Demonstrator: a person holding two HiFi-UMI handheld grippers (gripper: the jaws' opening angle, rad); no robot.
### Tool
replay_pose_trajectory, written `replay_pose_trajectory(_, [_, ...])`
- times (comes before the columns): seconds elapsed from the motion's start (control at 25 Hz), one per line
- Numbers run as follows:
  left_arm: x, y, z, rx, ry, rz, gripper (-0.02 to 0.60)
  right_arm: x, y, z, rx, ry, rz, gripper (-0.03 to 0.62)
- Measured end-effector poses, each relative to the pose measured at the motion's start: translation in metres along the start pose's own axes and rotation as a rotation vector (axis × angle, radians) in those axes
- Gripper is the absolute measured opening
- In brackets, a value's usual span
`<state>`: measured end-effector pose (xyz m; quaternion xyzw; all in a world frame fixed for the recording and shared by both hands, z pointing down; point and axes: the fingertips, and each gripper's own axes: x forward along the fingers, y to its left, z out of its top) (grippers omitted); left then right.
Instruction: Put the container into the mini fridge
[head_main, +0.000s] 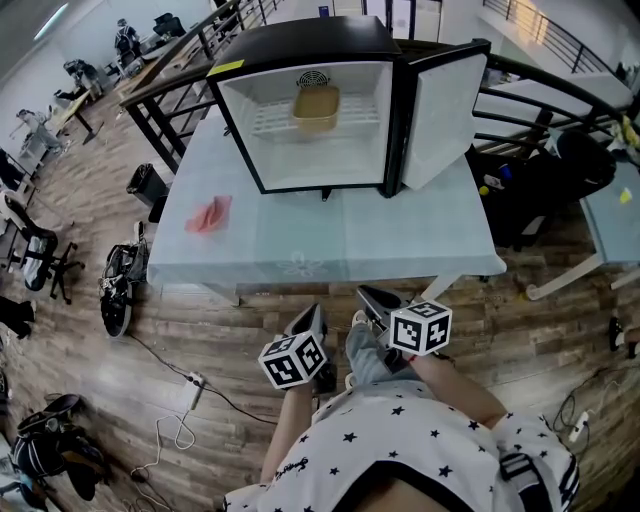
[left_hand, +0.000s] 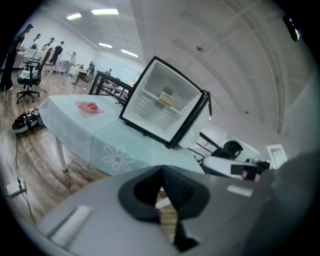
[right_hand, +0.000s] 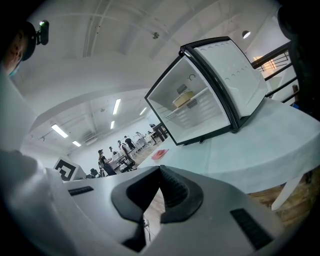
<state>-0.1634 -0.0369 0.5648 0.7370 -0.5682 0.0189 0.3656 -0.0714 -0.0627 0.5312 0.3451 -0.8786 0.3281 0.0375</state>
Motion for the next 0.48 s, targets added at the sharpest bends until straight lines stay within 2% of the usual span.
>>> replay_pose_trajectory(0.48, [0.0028, -0.001, -0.0046, -0.008, 0.011, 0.0, 0.006, -0.002, -0.0028, 0.0016, 0.005, 0.0, 0.008, 0.02])
